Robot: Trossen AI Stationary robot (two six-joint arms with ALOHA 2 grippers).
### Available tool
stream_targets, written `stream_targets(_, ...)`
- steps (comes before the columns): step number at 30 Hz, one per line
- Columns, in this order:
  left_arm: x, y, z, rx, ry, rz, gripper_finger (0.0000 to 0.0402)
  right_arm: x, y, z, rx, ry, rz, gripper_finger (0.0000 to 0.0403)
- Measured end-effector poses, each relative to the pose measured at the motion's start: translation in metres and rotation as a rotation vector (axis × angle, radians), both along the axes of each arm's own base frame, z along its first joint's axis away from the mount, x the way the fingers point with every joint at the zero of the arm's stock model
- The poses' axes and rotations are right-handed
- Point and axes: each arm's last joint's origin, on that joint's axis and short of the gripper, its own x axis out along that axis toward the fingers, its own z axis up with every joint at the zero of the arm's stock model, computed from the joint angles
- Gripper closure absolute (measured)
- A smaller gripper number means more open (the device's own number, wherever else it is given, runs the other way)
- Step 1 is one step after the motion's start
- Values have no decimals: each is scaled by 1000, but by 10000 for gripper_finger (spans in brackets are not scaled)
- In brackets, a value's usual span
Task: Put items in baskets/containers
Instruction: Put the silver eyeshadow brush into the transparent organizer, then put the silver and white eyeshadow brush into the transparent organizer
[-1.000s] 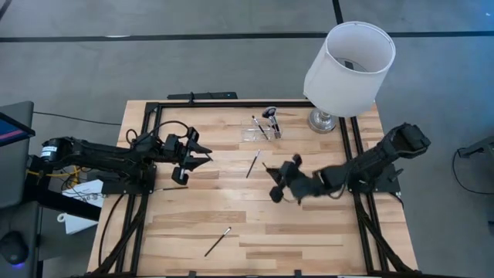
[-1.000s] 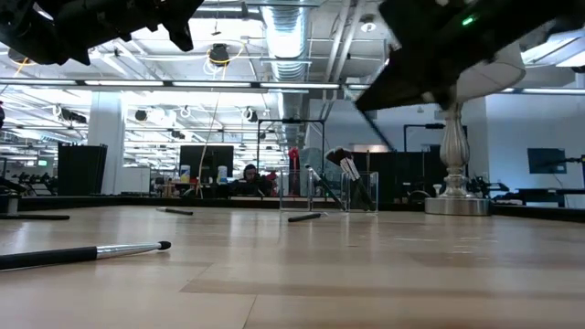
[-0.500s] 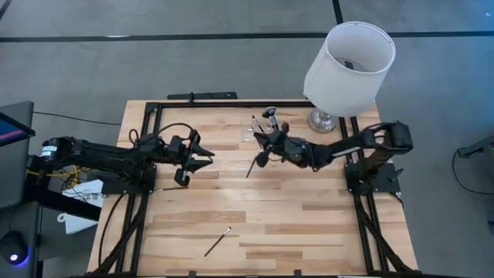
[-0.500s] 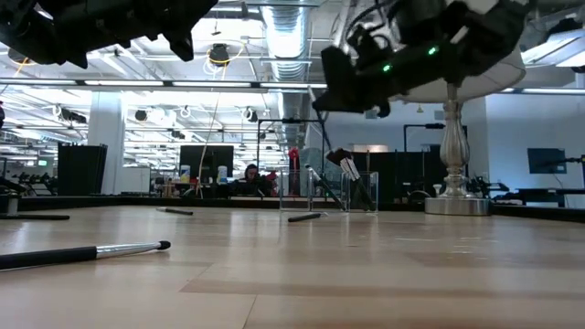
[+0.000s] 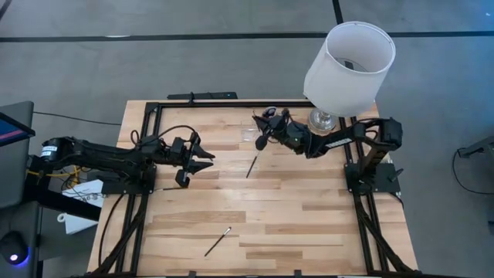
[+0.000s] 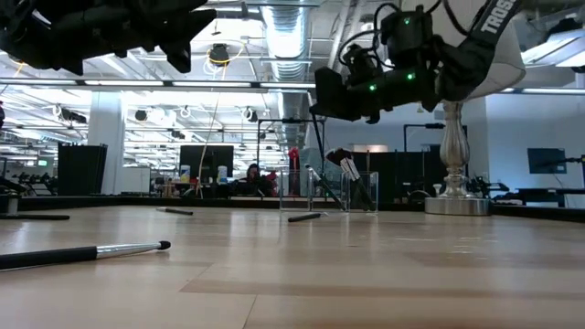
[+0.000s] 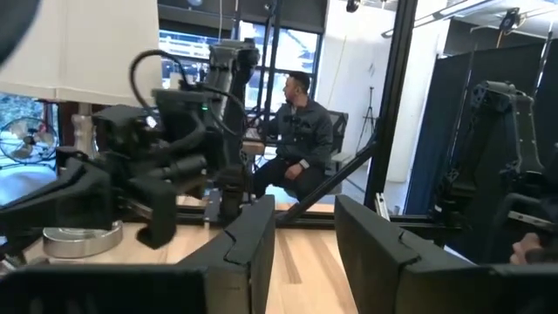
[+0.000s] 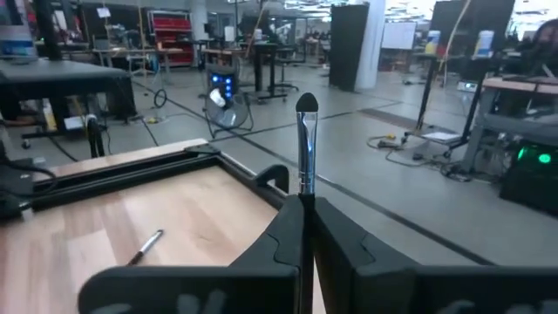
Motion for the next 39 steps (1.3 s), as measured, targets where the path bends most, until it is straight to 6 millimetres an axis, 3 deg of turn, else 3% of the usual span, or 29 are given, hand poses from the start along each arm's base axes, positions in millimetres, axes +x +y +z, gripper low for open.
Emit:
stream_targets(8, 0, 0, -2, -1, 23, 3, 284, -8, -26, -6, 38, 45, 9, 397)
stream_targets(16, 1, 2, -3, 67, 15, 47, 284, -9, -35, -24, 109, 117, 50, 395)
stream_targets(24, 1, 11, -4, 109, 29, 176, 284, -10, -45, -46, 199, 142, 15, 351)
stream_targets(32, -2, 31, -9, 78, 83, 251, 284, -13, -42, -19, 170, 74, 24, 327)
stream_targets(39, -3, 36, -12, 28, 123, 237, 284, -15, -10, 7, 163, 98, 111, 326)
